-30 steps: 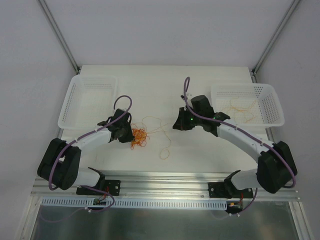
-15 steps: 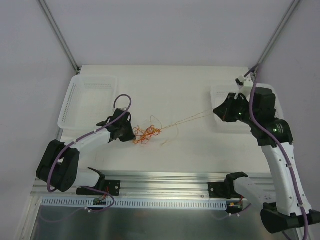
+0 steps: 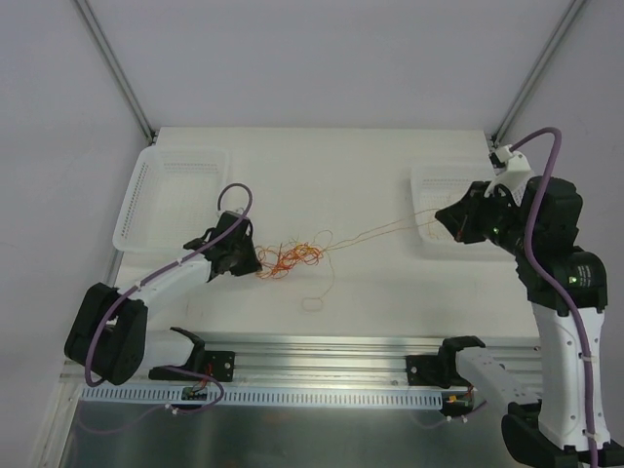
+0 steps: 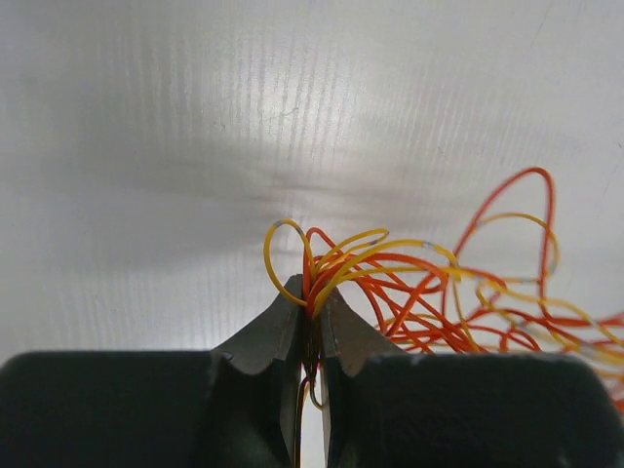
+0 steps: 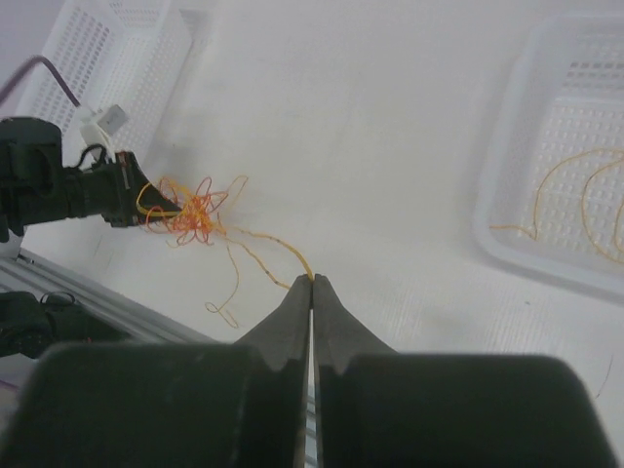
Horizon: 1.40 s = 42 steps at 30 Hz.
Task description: Untangle the cables
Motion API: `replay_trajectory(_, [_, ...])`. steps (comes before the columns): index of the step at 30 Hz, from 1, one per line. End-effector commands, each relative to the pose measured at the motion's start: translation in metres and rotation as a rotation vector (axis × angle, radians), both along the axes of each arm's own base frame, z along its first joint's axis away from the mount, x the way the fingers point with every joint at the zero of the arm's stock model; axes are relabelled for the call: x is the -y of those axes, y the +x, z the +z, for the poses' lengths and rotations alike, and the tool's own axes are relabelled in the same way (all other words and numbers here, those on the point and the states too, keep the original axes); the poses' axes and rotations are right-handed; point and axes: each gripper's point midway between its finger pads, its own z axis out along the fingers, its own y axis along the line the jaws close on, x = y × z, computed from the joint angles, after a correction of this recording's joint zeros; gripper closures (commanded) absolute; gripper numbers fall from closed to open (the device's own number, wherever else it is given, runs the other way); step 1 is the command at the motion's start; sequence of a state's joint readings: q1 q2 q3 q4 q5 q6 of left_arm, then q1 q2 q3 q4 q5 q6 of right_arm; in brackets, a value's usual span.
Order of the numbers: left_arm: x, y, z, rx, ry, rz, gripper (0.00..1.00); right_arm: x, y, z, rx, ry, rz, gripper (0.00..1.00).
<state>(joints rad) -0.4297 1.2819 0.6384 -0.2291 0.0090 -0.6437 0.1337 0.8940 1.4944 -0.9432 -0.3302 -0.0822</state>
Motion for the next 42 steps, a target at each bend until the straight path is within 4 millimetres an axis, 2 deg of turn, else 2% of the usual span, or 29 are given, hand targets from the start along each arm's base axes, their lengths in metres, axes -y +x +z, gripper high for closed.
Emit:
replay_trajectory(1, [-0.02,-0.009,0.002,0.004,0.063,0.01,1.0,-0.008,0.007,-0.029,-0.061,0.043,0.025,0.99])
replay_trajectory(2, [-0.018,-0.01,0.004,0.009,0.055,-0.013,1.0,-0.011,0.009,-0.063,-0.154,0.058,0.018,0.99])
replay_trajectory(4, [-0.011,-0.011,0.012,0.024,0.018,-0.044,0.99,-0.014,0.007,-0.093,-0.232,0.077,0.02,0.99])
replay_trajectory(6, [-0.002,-0.017,0.017,0.023,-0.028,-0.091,0.97,-0.017,0.001,-0.136,-0.352,0.094,0.009,0.77])
replay_trajectory(7, [0.001,-0.018,0.02,0.032,-0.044,-0.105,0.96,-0.018,-0.002,-0.148,-0.38,0.088,0.011,0.68])
replay_trajectory(8, [0.005,-0.021,0.022,0.032,-0.064,-0.127,0.95,-0.017,-0.005,-0.157,-0.4,0.068,0.006,0.55])
replay_trajectory(9, [0.006,-0.022,0.024,0.034,-0.073,-0.138,0.92,-0.017,-0.008,-0.167,-0.423,0.048,0.007,0.5])
replay_trajectory(10, [0.007,-0.024,0.025,0.038,-0.08,-0.145,0.9,-0.017,-0.01,-0.17,-0.428,0.031,0.011,0.43])
replay_trajectory(12, [0.012,-0.029,0.028,0.037,-0.107,-0.167,0.82,-0.026,-0.012,-0.17,-0.425,0.007,0.043,0.4])
replay_trajectory(13, [0.013,-0.031,0.029,0.042,-0.116,-0.175,0.71,-0.03,-0.011,-0.167,-0.412,0.004,0.061,0.39])
replay_trajectory(16, [0.017,-0.036,0.036,0.062,-0.151,-0.197,0.56,-0.053,-0.006,-0.163,-0.386,-0.021,0.135,0.38])
replay_trajectory(17, [0.017,-0.037,0.039,0.07,-0.159,-0.202,0.45,-0.065,-0.003,-0.166,-0.377,-0.045,0.171,0.38])
replay_trajectory(19, [0.018,-0.041,0.046,0.1,-0.179,-0.215,0.33,-0.078,0.003,-0.168,-0.367,-0.053,0.206,0.37])
replay_trajectory(20, [0.017,-0.043,0.048,0.109,-0.179,-0.215,0.21,-0.091,0.007,-0.164,-0.341,-0.044,0.238,0.37])
replay_trajectory(22, [0.016,-0.044,0.055,0.148,-0.183,-0.224,0.13,-0.108,0.015,-0.171,-0.369,-0.04,0.263,0.36])
replay_trajectory(23, [0.015,-0.044,0.057,0.161,-0.176,-0.239,0.09,-0.121,0.02,-0.163,-0.342,-0.023,0.286,0.36])
replay_trajectory(24, [0.014,-0.044,0.059,0.176,-0.171,-0.246,0.08,-0.129,0.025,-0.172,-0.364,-0.038,0.294,0.35])
replay_trajectory(27, [0.013,-0.04,0.068,0.227,-0.143,-0.293,0.07,-0.156,0.038,-0.165,-0.303,-0.065,0.359,0.31])
replay_trajectory(28, [0.013,-0.037,0.071,0.239,-0.134,-0.305,0.07,-0.162,0.045,-0.177,-0.326,-0.091,0.375,0.29])
replay_trajectory(30, [0.012,-0.034,0.071,0.257,-0.097,-0.353,0.07,-0.176,0.054,-0.172,-0.291,-0.116,0.447,0.25])
replay_trajectory(31, [0.013,-0.031,0.071,0.253,-0.086,-0.372,0.08,-0.18,0.059,-0.176,-0.294,-0.133,0.464,0.23])
replay_trajectory(32, [0.013,-0.03,0.071,0.259,-0.068,-0.399,0.08,-0.184,0.065,-0.191,-0.323,-0.162,0.48,0.23])
replay_trajectory(33, [0.014,-0.028,0.07,0.257,-0.064,-0.409,0.08,-0.186,0.07,-0.195,-0.31,-0.195,0.513,0.21])
replay_trajectory(34, [0.015,-0.025,0.07,0.249,-0.057,-0.418,0.09,-0.193,0.076,-0.191,-0.289,-0.199,0.533,0.2])
replay_trajectory(35, [0.015,-0.024,0.068,0.243,-0.051,-0.425,0.09,-0.198,0.078,-0.205,-0.324,-0.211,0.566,0.2])
replay_trajectory(37, [0.018,-0.02,0.067,0.226,-0.047,-0.432,0.09,-0.208,0.086,-0.203,-0.31,-0.214,0.615,0.2])
replay_trajectory(38, [0.019,-0.018,0.066,0.219,-0.042,-0.431,0.09,-0.214,0.086,-0.215,-0.342,-0.214,0.643,0.2])
replay_trajectory(41, [0.02,-0.012,0.056,0.175,-0.018,-0.423,0.1,-0.226,0.092,-0.221,-0.34,-0.214,0.685,0.2])
replay_trajectory(42, [0.021,-0.011,0.049,0.143,-0.013,-0.412,0.11,-0.228,0.094,-0.234,-0.369,-0.22,0.689,0.2])
